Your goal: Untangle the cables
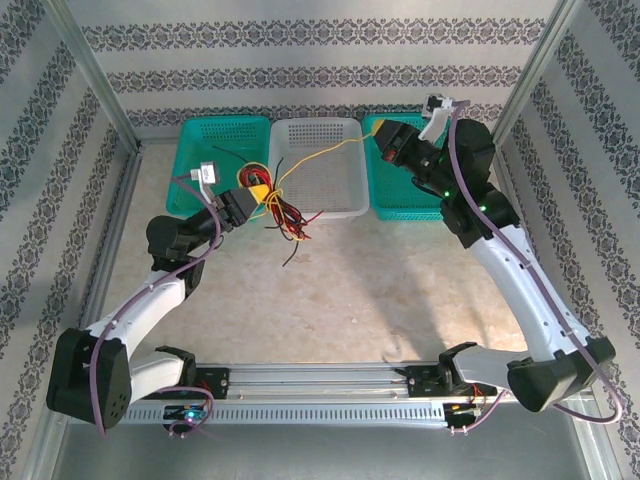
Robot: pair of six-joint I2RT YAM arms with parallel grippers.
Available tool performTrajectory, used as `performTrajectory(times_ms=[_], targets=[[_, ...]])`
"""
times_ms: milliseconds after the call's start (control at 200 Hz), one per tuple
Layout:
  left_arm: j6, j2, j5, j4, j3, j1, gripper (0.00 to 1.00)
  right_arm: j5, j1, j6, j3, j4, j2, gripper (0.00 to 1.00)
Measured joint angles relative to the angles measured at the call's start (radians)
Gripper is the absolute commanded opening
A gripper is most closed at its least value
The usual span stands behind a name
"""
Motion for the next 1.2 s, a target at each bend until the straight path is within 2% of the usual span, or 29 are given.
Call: performTrajectory(times_ms=[140,450,615,755,879,1029,1199], targets=[[-0.058,0.014,0.001,0.060,0.014,0.000,0.00,-0.011,-0.028,0.036,-0.093,0.022,0.013,0.00],[-0.069,0.002,0.003,0.066,0.017,0.013,0.00,-0.058,-0.103,0.112,-0.303,0.069,-0.018,0.00],[-0.126,0.026,-0.008,0.103,0.041,0.013,0.00,-0.099,-0.093,0.142,-0.373,0.121,-0.019,0.00],[-0.153,0.031,-0.032,0.124,0.078,0.013,0.00,-0.100,-0.010,0.154,-0.401,0.160,0.035,0.00],[-0.140,0.023,-0.082,0.122,0.104,0.014,0.00,-0.087,0.109,0.166,-0.424,0.214,0.102,0.00],[-0.042,-0.026,-0.216,0.029,0.104,0.023,0.00,-0.027,0.279,0.192,-0.484,0.303,0.134,0.00],[-0.010,0.011,-0.377,0.045,0.105,0.027,0.00,0.018,0.409,0.229,-0.502,0.411,0.153,0.00]])
